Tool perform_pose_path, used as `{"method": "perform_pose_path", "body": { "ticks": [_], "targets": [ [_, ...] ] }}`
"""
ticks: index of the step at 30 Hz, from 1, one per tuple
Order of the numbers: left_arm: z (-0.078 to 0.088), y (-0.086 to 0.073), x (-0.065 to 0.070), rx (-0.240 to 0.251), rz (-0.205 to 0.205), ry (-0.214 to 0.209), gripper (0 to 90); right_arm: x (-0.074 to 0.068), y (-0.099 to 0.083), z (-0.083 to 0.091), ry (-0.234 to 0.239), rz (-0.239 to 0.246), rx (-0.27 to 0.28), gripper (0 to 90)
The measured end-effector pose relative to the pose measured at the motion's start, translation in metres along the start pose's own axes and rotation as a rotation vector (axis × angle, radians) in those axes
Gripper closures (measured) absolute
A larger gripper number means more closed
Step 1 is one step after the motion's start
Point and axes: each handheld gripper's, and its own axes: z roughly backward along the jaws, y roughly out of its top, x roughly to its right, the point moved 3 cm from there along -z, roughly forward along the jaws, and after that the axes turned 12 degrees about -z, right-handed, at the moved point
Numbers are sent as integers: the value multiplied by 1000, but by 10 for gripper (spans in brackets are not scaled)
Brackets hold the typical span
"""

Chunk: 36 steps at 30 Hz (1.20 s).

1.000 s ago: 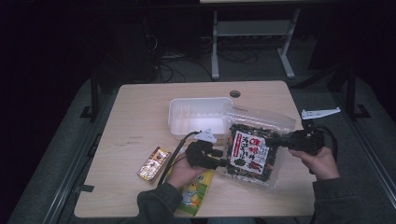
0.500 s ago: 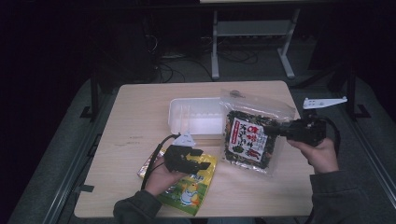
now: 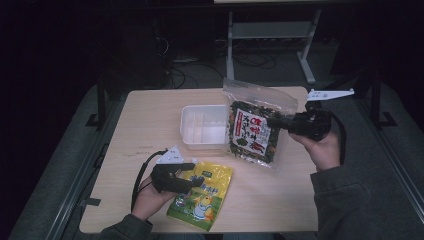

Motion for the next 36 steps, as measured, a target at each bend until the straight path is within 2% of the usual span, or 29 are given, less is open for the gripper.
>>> {"method": "perform_pose_path", "body": {
  "ticks": [5, 12, 16, 20, 26, 31, 36],
  "targets": [
    [6, -9, 1, 11, 17, -2, 325, -3, 11, -14, -18, 22, -6, 750],
    [11, -23, 4, 4, 23, 6, 288, -9, 25, -32, -69, 67, -4, 750],
    [11, -30, 5, 3, 33, 13, 266, -11, 33, -43, -94, 85, 16, 751],
    [14, -35, 4, -2, 46, 26, 253, -10, 37, -50, -106, 88, 20, 751],
    [18, -35, 1, 16, 61, 36, 250, -7, 44, -61, -112, 93, 30, 750],
    [19, -37, -1, 16, 68, 35, 247, -3, 49, -75, -112, 91, 56, 751],
    [20, -39, -4, 18, 69, 41, 247, 2, 56, -91, -133, 94, 87, 751]
  ]
}}
